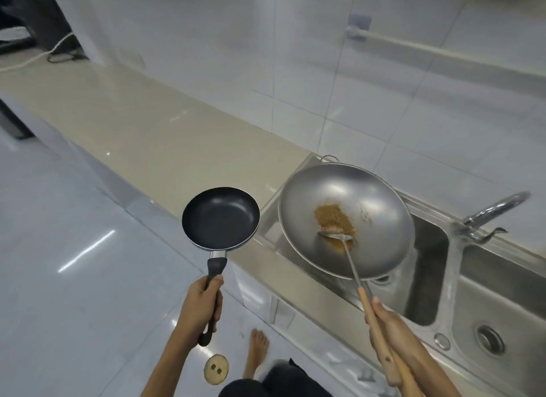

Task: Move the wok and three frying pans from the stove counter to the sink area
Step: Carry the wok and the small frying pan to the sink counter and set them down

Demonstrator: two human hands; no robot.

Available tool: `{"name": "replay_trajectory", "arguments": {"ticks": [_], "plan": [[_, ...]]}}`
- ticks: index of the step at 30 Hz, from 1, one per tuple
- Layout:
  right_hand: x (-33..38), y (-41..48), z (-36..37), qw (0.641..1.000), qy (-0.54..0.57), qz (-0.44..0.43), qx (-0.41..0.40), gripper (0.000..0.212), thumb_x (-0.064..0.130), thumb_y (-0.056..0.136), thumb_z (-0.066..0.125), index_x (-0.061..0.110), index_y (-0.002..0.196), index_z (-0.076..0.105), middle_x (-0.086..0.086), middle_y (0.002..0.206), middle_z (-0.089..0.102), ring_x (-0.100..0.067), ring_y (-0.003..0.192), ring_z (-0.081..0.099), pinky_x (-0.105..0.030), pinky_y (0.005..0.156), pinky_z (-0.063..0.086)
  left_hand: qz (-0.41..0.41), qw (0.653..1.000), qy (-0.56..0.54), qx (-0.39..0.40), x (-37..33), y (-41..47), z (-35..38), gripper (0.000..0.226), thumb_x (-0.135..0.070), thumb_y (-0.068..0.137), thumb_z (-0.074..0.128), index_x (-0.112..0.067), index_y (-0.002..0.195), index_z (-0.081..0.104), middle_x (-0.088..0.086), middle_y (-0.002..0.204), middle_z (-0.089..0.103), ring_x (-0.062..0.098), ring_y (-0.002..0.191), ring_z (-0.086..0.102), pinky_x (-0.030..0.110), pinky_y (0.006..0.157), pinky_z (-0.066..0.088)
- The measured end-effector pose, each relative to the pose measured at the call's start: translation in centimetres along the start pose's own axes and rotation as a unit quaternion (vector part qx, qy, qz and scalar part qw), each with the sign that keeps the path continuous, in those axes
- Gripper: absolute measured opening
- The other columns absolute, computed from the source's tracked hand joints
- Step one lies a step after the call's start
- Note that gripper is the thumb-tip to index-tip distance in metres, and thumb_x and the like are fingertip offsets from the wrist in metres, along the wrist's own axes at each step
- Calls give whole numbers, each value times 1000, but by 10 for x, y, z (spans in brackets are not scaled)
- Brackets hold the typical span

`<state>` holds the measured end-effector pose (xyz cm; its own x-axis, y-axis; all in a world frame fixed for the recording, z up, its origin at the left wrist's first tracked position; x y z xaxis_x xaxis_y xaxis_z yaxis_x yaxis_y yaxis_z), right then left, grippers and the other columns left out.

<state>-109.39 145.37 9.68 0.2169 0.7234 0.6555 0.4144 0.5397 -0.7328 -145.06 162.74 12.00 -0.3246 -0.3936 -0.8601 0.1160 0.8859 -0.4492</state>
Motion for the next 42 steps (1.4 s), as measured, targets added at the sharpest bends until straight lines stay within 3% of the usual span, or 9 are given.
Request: {"name": "replay_trajectory", "arguments": {"ticks": [5,8,12,22,27,31,37,42], "plan": [[30,39,24,999,-39,-8,-34,65,65,98,43,11,69,63,-13,55,59,-26,47,57,-37,55,46,4,1000,9,5,-17,65,-27,31,-24,103,51,0,83,56,5,45,51,17,34,45,28,35,42],[49,54,40,997,-54,-24,-51,66,72,93,45,12,71,63,-14,60,63,-28,57,62,-41,63,52,2,1000,21,2,-25,104,-41,31,-26,102,53,-1,84,57,5,47,53,16,35,47,28,35,42],[70,65,64,995,-54,-37,-73,69,79,86,44,13,76,60,-13,66,63,-28,64,61,-42,68,50,6,999,41,14,-36,151,-49,33,-28,101,53,-4,79,57,5,46,54,18,36,48,30,35,44],[107,82,119,993,-8,-10,-121,67,75,93,41,15,69,61,-8,62,65,-24,61,62,-42,71,52,23,994,78,67,-68,258,-59,36,-34,100,53,-8,75,54,1,46,54,15,35,48,28,34,44],[112,89,154,985,28,-5,-168,77,88,79,40,14,72,62,-9,62,66,-24,58,64,-40,65,53,28,988,113,104,-90,328,-76,36,-35,96,56,-9,73,52,2,45,54,16,33,48,26,33,42],[115,96,177,980,56,2,-193,71,78,91,38,15,70,63,-5,58,67,-19,54,65,-38,63,52,42,982,130,128,-102,374,-81,34,-33,97,55,-9,74,53,1,45,55,14,33,48,26,33,42],[119,105,200,972,80,13,-220,69,71,97,37,11,72,61,-11,64,66,-25,62,63,-40,67,53,30,976,145,161,-105,415,-84,34,-31,99,53,-8,74,54,0,46,54,13,32,47,27,33,42],[120,115,212,972,80,28,-220,68,65,101,35,6,83,64,-17,76,68,-30,70,65,-43,74,55,25,970,161,178,-109,436,-88,34,-32,100,54,-8,75,55,1,48,54,12,33,48,27,33,42]]}}
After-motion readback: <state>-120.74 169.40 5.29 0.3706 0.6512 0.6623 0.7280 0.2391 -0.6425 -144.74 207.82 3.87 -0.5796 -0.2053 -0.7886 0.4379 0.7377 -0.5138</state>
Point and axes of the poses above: each hand's wrist, its own y-axis towards the middle knuckle, its own z-axis out of the palm, x = y × z, the point moved 5 cm from there along y, towards the middle knuckle
